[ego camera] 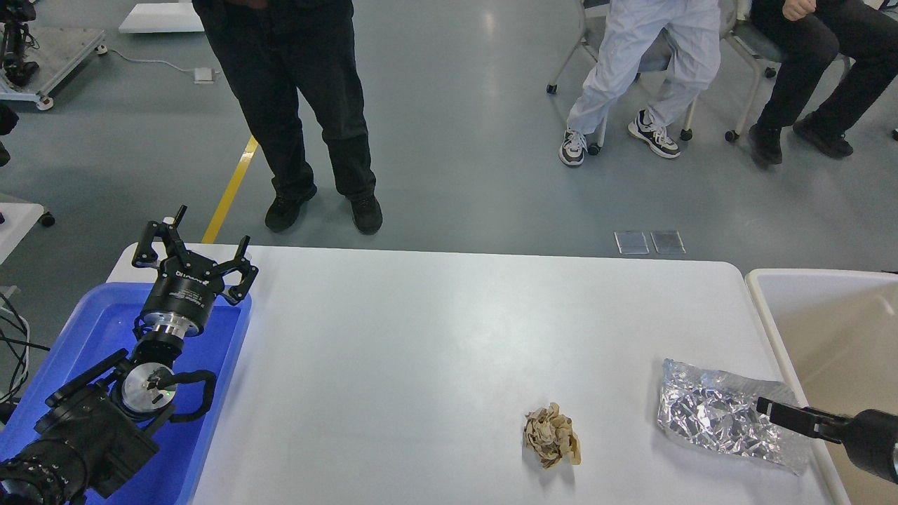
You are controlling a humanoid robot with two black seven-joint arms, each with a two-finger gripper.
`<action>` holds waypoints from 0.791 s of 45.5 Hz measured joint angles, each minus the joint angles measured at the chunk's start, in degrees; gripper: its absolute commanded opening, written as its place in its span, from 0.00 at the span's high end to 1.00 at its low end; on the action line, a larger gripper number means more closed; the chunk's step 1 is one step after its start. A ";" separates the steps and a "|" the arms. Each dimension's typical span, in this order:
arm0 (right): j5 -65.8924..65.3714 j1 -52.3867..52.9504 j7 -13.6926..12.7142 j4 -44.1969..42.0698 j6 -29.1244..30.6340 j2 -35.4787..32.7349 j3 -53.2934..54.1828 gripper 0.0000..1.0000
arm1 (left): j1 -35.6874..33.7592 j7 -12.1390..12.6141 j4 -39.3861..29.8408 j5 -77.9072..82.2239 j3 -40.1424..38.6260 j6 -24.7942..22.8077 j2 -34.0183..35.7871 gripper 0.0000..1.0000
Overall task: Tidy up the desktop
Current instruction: 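Lower the right gripper onto the silver foil wrapper and close it, then lift the foil wrapper with the right gripper toward the white bin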
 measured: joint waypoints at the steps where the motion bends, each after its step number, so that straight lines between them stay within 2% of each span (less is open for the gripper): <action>1: -0.01 0.01 0.11 -0.33 -0.21 0.27 -0.25 0.02 | 0.00 0.00 0.00 0.00 0.00 0.00 0.00 0.00; 25: 0.50 0.62 3.55 -12.04 -4.77 7.69 -5.39 0.03 | 0.00 0.00 0.00 0.00 0.03 0.00 0.00 0.00; 27: 0.56 0.68 3.69 -12.46 -4.94 7.95 -5.49 0.09 | 0.00 0.00 0.00 0.00 0.03 0.00 0.00 0.00; 30: 0.63 0.78 4.06 -13.04 -5.15 8.35 -5.64 0.26 | 0.00 0.00 0.00 0.00 0.03 0.00 0.00 0.00; 34: 0.69 0.90 4.38 -13.52 -5.35 8.66 -5.75 0.37 | 0.00 0.00 0.00 0.01 0.02 0.00 0.00 0.00; 36: 0.72 0.94 4.51 -13.70 -5.39 8.75 -5.81 0.39 | 0.00 0.00 0.00 0.01 0.02 0.00 0.00 0.00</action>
